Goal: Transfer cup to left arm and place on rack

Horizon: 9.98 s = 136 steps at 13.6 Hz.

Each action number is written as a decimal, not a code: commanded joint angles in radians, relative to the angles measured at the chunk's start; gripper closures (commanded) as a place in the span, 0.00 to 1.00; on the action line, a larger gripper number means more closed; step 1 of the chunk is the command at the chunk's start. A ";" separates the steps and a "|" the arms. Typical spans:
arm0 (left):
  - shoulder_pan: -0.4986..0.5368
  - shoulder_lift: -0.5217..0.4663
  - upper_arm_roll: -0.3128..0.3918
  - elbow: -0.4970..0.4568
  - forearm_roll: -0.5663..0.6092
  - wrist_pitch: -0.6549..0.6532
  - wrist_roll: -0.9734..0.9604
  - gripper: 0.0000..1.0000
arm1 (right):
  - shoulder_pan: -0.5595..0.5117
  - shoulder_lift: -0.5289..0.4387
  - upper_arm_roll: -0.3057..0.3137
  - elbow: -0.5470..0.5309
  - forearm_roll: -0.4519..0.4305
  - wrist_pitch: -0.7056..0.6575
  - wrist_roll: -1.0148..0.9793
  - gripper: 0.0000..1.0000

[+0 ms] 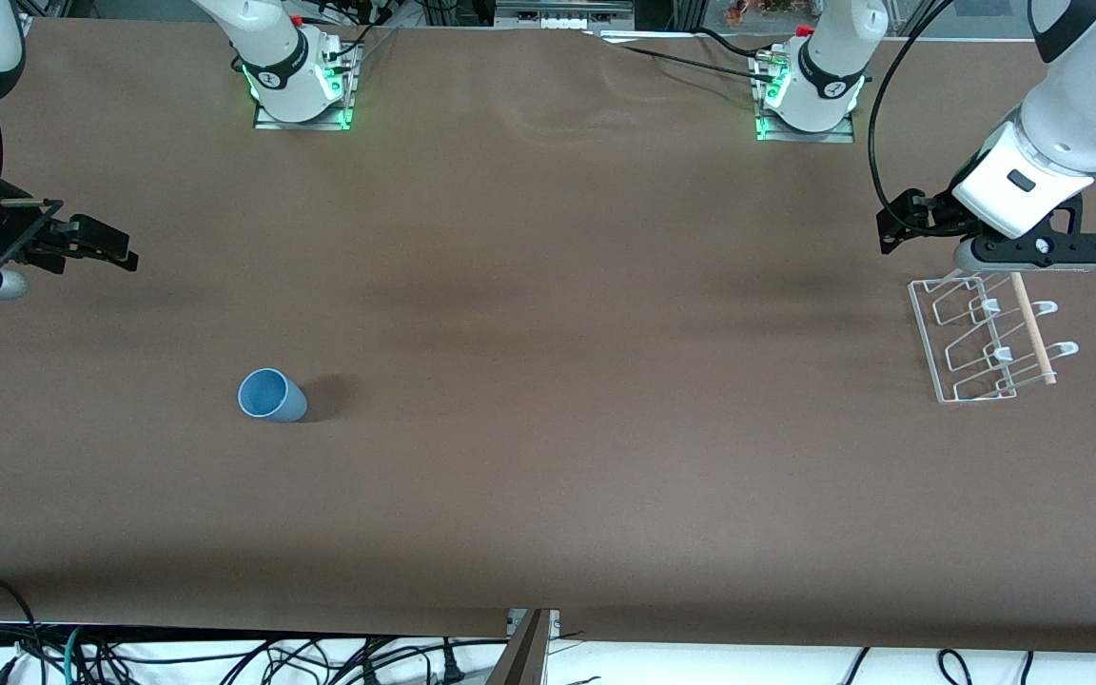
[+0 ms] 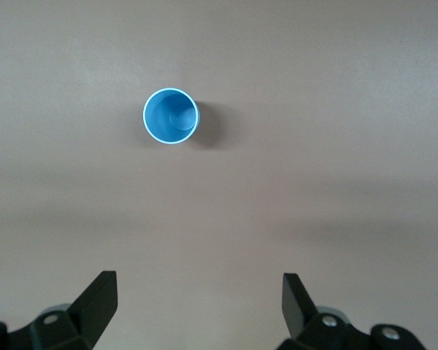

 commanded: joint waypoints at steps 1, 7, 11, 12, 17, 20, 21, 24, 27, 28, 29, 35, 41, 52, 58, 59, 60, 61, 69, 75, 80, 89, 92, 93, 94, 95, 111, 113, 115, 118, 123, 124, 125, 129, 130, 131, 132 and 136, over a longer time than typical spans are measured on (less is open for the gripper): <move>0.001 0.010 -0.008 0.028 0.028 -0.022 -0.013 0.00 | -0.011 -0.015 0.011 -0.014 -0.021 0.002 -0.009 0.00; 0.001 0.010 -0.008 0.028 0.028 -0.024 -0.013 0.00 | -0.009 -0.011 0.016 0.006 -0.027 -0.004 -0.019 0.00; 0.001 0.010 -0.008 0.028 0.026 -0.024 -0.013 0.00 | -0.009 -0.004 0.016 0.010 -0.029 0.002 -0.021 0.00; 0.001 0.012 -0.008 0.028 0.028 -0.022 -0.013 0.00 | -0.008 -0.004 0.016 0.010 -0.038 0.002 -0.021 0.00; 0.001 0.012 -0.021 0.028 0.030 -0.021 -0.013 0.00 | 0.000 0.002 0.017 0.012 -0.041 -0.006 -0.009 0.01; 0.001 0.012 -0.025 0.028 0.030 -0.022 -0.014 0.00 | 0.000 0.004 0.019 0.012 -0.041 -0.006 -0.015 0.00; 0.001 0.012 -0.026 0.028 0.028 -0.022 -0.013 0.00 | 0.000 0.004 0.019 0.012 -0.041 -0.006 -0.015 0.00; 0.004 0.010 -0.025 0.028 0.028 -0.024 -0.013 0.00 | 0.000 0.004 0.019 0.012 -0.041 -0.006 -0.015 0.01; 0.002 0.012 -0.025 0.028 0.028 -0.024 -0.011 0.00 | 0.000 0.004 0.019 0.012 -0.041 -0.006 -0.018 0.00; 0.004 0.010 -0.025 0.028 0.030 -0.024 -0.011 0.00 | 0.000 0.004 0.019 0.012 -0.041 -0.006 -0.018 0.00; 0.004 0.010 -0.025 0.028 0.028 -0.024 -0.013 0.00 | 0.003 0.004 0.019 0.012 -0.041 -0.007 -0.018 0.00; 0.002 0.010 -0.026 0.028 0.030 -0.024 -0.013 0.00 | 0.020 0.073 0.019 0.012 -0.043 0.004 -0.019 0.01; 0.002 0.010 -0.028 0.028 0.030 -0.024 -0.013 0.00 | 0.046 0.281 0.019 0.012 -0.104 0.181 -0.027 0.00; 0.002 0.010 -0.029 0.030 0.030 -0.024 -0.013 0.00 | 0.076 0.521 0.017 0.099 -0.109 0.317 0.056 0.01; 0.002 0.010 -0.028 0.028 0.030 -0.025 -0.011 0.00 | 0.102 0.602 0.017 0.191 -0.104 0.317 0.122 0.01; 0.002 0.010 -0.028 0.028 0.030 -0.030 -0.013 0.00 | 0.104 0.611 0.017 0.191 -0.103 0.317 0.122 0.02; 0.002 0.012 -0.029 0.031 0.030 -0.030 -0.013 0.00 | 0.103 0.619 0.017 0.191 -0.103 0.320 0.122 0.15; 0.002 0.022 -0.029 0.043 0.030 -0.028 -0.013 0.00 | 0.101 0.622 0.017 0.191 -0.086 0.320 0.123 0.40; 0.004 0.029 -0.026 0.056 0.028 -0.053 -0.011 0.00 | 0.099 0.630 0.017 0.191 0.015 0.318 0.117 1.00; 0.002 0.030 -0.028 0.056 0.023 -0.051 -0.010 0.00 | 0.125 0.535 0.020 0.197 0.243 0.058 0.172 1.00; -0.028 0.104 -0.043 0.123 -0.042 -0.082 0.024 0.00 | 0.170 0.409 0.121 0.210 0.492 -0.050 0.531 1.00; -0.077 0.271 -0.048 0.152 -0.375 0.010 0.245 0.00 | 0.401 0.542 0.255 0.348 0.615 0.534 1.074 1.00; -0.082 0.303 -0.077 0.149 -0.421 0.129 0.466 0.00 | 0.455 0.548 0.255 0.348 0.716 0.548 1.071 1.00; -0.082 0.308 -0.084 0.143 -0.424 0.177 0.537 0.00 | 0.467 0.550 0.255 0.348 0.754 0.547 1.068 1.00; -0.079 0.315 -0.084 0.142 -0.438 0.197 0.605 0.00 | 0.481 0.550 0.256 0.348 0.781 0.547 1.065 1.00; -0.074 0.331 -0.086 0.146 -0.458 0.203 0.690 0.00 | 0.489 0.550 0.256 0.349 0.795 0.539 1.064 1.00; -0.108 0.475 -0.087 0.131 -0.854 0.324 1.637 0.00 | 0.480 0.567 0.278 0.397 0.845 0.528 1.067 1.00; -0.113 0.477 -0.091 0.131 -0.885 0.324 1.683 0.00 | 0.480 0.570 0.278 0.400 0.845 0.528 1.068 1.00; -0.119 0.477 -0.101 0.131 -0.895 0.324 1.713 0.06 | 0.480 0.570 0.278 0.401 0.845 0.528 1.068 1.00; -0.128 0.475 -0.101 0.131 -0.897 0.324 1.728 0.82 | 0.478 0.571 0.278 0.405 0.845 0.528 1.070 1.00; -0.123 0.472 -0.100 0.132 -0.895 0.320 1.728 1.00 | 0.461 0.570 0.276 0.405 0.876 0.528 1.070 0.98; -0.120 0.470 -0.100 0.132 -0.894 0.317 1.728 1.00 | 0.451 0.570 0.275 0.405 0.876 0.528 1.074 0.57; -0.119 0.469 -0.101 0.132 -0.894 0.315 1.728 1.00 | 0.431 0.567 0.275 0.405 0.875 0.525 1.077 0.20; -0.110 0.461 -0.097 0.145 -0.880 0.311 1.719 1.00 | 0.295 0.515 0.267 0.406 0.858 0.334 1.067 0.02; -0.104 0.460 -0.089 0.148 -0.877 0.297 1.719 1.00 | 0.255 0.504 0.266 0.406 0.833 0.283 1.064 0.02; -0.102 0.460 -0.080 0.151 -0.845 0.274 1.717 1.00 | 0.216 0.480 0.266 0.406 0.777 0.231 1.064 0.01; -0.093 0.458 -0.072 0.161 -0.764 0.257 1.719 1.00 | 0.178 0.469 0.266 0.406 0.702 0.188 1.059 0.01; -0.045 0.454 -0.061 0.162 -0.577 0.185 1.716 1.00 | -0.047 0.432 0.261 0.417 0.526 -0.045 0.871 0.01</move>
